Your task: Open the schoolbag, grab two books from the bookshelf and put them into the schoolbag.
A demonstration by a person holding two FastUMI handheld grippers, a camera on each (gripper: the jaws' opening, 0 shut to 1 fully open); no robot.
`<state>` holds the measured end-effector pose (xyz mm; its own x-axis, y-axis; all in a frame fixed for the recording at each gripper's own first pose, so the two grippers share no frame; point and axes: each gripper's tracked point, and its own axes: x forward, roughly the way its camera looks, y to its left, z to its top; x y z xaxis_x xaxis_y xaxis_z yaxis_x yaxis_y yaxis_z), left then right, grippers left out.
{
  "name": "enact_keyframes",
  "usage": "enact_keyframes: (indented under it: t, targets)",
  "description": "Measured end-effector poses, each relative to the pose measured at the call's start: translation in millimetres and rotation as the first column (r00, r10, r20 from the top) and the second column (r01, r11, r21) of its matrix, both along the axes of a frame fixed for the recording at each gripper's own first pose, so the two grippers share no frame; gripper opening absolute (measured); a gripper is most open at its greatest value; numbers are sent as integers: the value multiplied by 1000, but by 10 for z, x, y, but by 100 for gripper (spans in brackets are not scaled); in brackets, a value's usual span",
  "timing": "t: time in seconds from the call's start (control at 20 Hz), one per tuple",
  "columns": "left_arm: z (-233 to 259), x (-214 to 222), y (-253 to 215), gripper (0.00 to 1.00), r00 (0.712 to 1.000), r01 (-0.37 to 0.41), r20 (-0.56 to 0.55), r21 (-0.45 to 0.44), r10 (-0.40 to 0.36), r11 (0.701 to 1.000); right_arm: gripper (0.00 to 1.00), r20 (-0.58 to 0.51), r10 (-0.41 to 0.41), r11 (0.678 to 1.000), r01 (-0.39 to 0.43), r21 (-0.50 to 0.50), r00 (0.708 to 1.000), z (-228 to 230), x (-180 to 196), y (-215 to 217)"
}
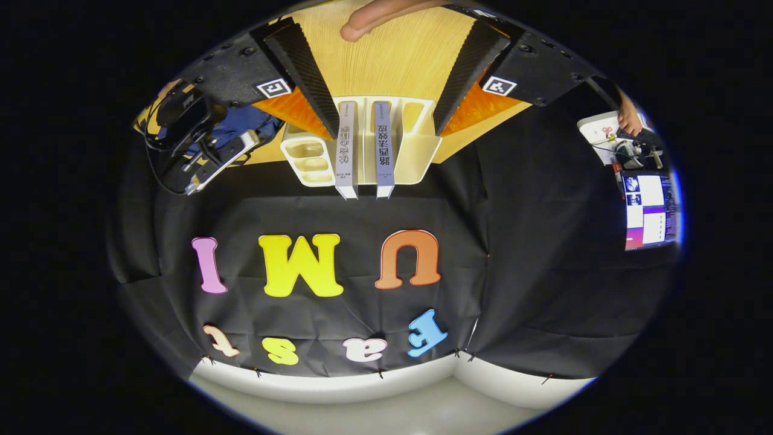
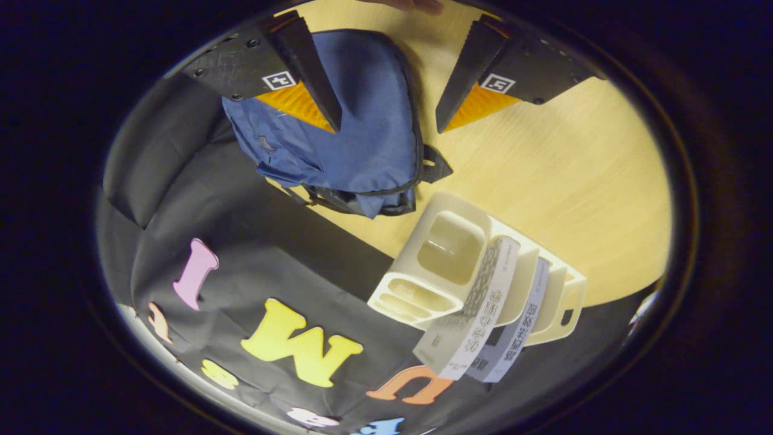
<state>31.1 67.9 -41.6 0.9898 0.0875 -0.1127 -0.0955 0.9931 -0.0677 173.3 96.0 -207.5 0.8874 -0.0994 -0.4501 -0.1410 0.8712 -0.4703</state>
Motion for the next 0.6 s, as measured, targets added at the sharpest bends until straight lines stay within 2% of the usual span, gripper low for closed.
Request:
enact_keyframes:
  t: [0.15,0.25,0.3,0.35,0.4,0.6]
  targets:
    - [0,-7,28,98,1000,2,0,-8,-2,1000,94,-30,-37,999,35,-38,999,-127,90,-27]
    - [-7,-4,51,98,1000,-3,-4,-13,3,1000,94,0,-51,996,51,-77,999,-69,160,-69]
    - [-16,4,47,99,1000,-1,-5,-17,1,1000,98,12,-55,994,56,-99,998,-43,206,-87]
    - [-27,13,41,98,1000,-1,-12,-25,1,1000,93,10,-62,991,63,-117,998,-67,235,-125]
    - [-52,10,59,98,1000,-7,-19,-35,6,999,93,-1,-64,990,63,-123,998,-84,257,-133]
    - [-93,46,49,99,999,-3,-32,-46,2,999,81,-14,-72,993,71,-91,997,52,204,-125]
